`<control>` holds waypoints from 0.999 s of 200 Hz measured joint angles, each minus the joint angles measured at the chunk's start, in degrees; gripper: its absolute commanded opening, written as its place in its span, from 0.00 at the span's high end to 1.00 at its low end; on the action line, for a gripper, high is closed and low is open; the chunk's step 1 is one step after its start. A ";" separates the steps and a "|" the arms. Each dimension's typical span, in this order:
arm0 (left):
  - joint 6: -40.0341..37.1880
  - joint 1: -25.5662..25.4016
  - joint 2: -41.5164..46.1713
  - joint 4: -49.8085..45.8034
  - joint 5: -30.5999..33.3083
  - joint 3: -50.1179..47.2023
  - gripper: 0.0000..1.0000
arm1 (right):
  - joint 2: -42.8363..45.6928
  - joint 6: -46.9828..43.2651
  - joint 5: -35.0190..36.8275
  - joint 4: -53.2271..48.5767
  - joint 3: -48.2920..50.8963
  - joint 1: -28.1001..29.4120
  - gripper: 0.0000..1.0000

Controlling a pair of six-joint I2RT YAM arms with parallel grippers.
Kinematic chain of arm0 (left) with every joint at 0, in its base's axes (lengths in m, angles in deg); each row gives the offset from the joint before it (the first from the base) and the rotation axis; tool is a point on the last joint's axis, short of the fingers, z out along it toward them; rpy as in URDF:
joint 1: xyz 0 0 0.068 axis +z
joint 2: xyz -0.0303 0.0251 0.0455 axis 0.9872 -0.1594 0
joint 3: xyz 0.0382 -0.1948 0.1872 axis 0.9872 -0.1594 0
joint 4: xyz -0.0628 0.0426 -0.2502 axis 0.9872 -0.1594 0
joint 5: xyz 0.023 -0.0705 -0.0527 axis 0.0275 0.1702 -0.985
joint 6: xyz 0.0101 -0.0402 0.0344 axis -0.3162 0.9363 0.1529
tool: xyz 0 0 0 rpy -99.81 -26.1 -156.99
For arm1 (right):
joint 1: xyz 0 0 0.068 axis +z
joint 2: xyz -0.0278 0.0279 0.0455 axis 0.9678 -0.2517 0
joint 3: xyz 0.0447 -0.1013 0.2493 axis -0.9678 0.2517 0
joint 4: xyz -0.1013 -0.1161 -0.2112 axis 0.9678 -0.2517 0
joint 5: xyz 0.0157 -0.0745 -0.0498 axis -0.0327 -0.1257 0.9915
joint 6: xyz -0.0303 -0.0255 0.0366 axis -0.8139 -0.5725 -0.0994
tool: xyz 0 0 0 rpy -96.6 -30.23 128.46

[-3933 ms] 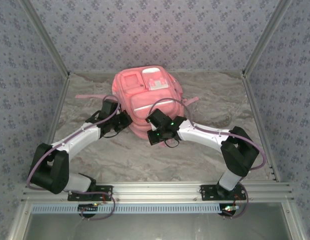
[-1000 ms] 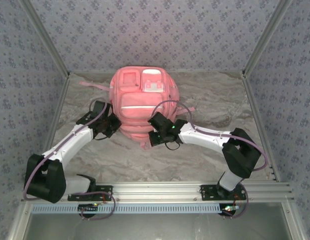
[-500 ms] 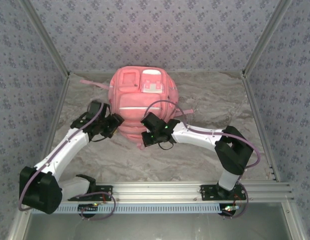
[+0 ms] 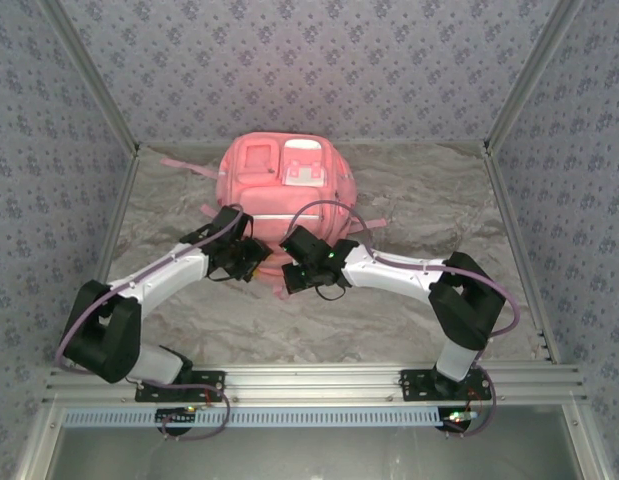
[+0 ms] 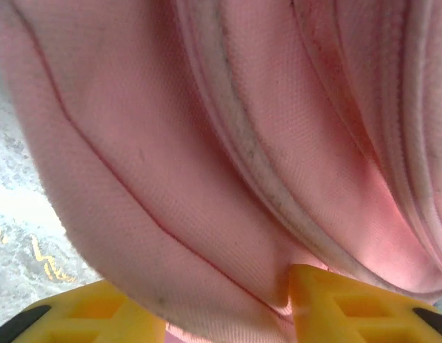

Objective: Pack the student bag

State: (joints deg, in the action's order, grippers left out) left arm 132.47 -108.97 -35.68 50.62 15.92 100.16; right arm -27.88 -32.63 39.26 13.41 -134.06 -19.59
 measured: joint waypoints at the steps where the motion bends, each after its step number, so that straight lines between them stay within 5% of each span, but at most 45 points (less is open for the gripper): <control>1: 0.04 0.00 -0.04 0.07 0.09 0.00 0.68 | 0.00 0.00 0.00 0.00 0.00 0.00 1.00; 21: 0.02 0.17 -0.13 0.26 0.94 0.00 0.87 | 0.00 0.13 0.09 -0.02 0.00 0.09 1.00; 69: -0.42 4.74 2.10 0.17 0.72 -0.96 1.00 | 0.26 0.11 0.15 1.36 1.07 0.17 1.00; 171: -7.32 12.68 9.29 -5.95 -0.24 -1.44 0.97 | 1.95 -0.39 -0.31 3.06 2.60 -4.00 1.00; 192: -9.60 15.85 9.57 -7.61 -1.14 -1.42 0.90 | 1.95 -0.59 -0.79 3.06 2.60 -4.39 1.00; 200: -11.02 16.76 9.73 -8.39 -1.09 -1.38 0.79 | 1.95 -0.63 -1.05 3.21 2.58 -4.37 1.00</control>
State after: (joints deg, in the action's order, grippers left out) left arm 121.45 -92.20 -25.96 42.23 14.83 98.78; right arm -25.94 -33.27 38.21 16.62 -131.49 -23.96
